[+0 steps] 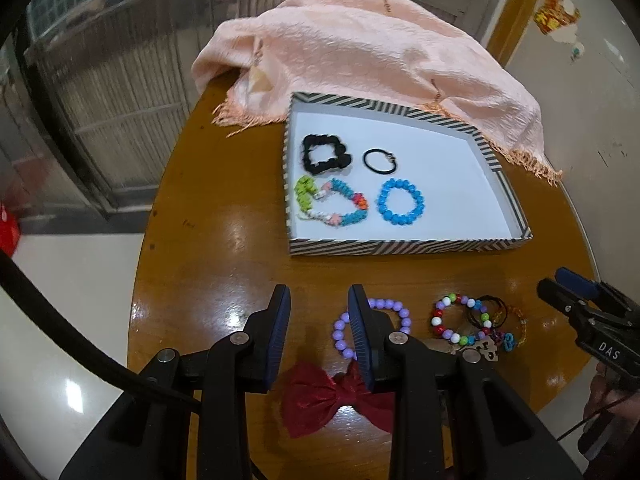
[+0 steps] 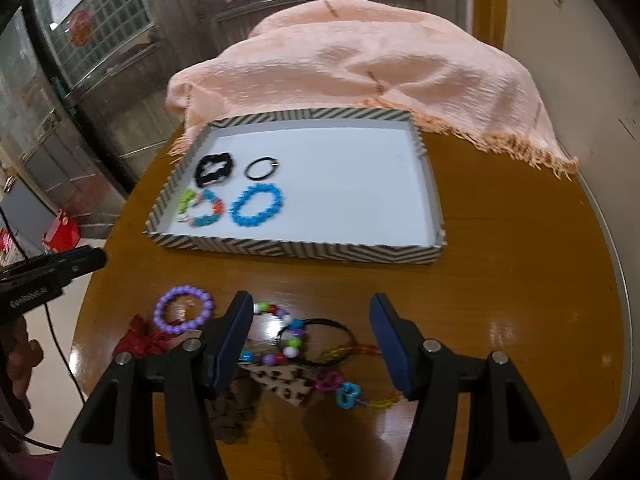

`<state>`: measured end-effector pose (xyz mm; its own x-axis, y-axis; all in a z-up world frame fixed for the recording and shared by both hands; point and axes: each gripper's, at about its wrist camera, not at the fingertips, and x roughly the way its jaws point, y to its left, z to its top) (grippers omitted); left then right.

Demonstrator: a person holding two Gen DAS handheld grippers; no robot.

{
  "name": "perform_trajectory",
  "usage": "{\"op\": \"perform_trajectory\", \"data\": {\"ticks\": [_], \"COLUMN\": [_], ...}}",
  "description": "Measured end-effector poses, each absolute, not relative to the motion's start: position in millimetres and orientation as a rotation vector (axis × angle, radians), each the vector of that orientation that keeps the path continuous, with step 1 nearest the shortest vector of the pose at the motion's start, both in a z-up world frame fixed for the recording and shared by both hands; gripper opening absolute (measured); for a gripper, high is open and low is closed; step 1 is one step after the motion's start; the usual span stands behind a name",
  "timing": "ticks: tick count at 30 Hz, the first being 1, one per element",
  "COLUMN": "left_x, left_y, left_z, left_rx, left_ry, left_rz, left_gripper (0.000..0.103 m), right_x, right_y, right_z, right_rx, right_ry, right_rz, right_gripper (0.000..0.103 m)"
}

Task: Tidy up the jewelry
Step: 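Grasp the purple bead bracelet with the left tool while the right tool grasps the multicolour bead bracelet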

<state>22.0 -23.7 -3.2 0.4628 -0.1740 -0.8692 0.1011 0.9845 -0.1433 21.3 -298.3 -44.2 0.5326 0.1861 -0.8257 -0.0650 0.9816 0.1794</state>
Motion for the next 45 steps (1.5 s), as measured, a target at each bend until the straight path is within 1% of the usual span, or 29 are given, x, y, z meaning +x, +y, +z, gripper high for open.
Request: {"op": "perform_trajectory", "data": {"ticks": [11, 32, 33, 35, 36, 37, 40, 45], "left_x": [20, 27, 28, 29, 30, 31, 34, 37], "left_y": [-21, -33, -32, -31, -30, -29, -30, -32], "left_z": [-27, -44, -45, -50, -52, -54, -60, -72], "left_rx": [-0.070, -0.042, -0.054, -0.089, -0.109, -0.122, -0.138, -0.140], "left_ry": [1.139, 1.185, 1.195, 1.220, 1.235, 1.245, 1.271, 1.307], "left_rz": [-0.144, -0.168, -0.179, -0.205, -0.217, -0.224, -0.236, -0.234], "left_gripper": [0.023, 0.023, 0.023, 0.023, 0.023, 0.023, 0.023, 0.023], "right_x": [21, 30, 31, 36, 37, 38, 42, 49], "right_y": [-292, -283, -283, -280, -279, -276, -268, -252], "right_z": [-66, -70, -71, -77, -79, -82, -89, -96], "right_rx": [0.101, 0.050, 0.046, 0.039, 0.034, 0.022, -0.008, -0.057], "right_ry": [1.058, 1.058, 1.056, 1.075, 1.083, 1.091, 1.109, 1.132], "right_rz": [0.183, 0.228, 0.231, 0.253, 0.260, 0.269, 0.296, 0.352], "right_gripper": [0.063, 0.063, 0.062, 0.053, 0.045, 0.043, 0.040, 0.037]}}
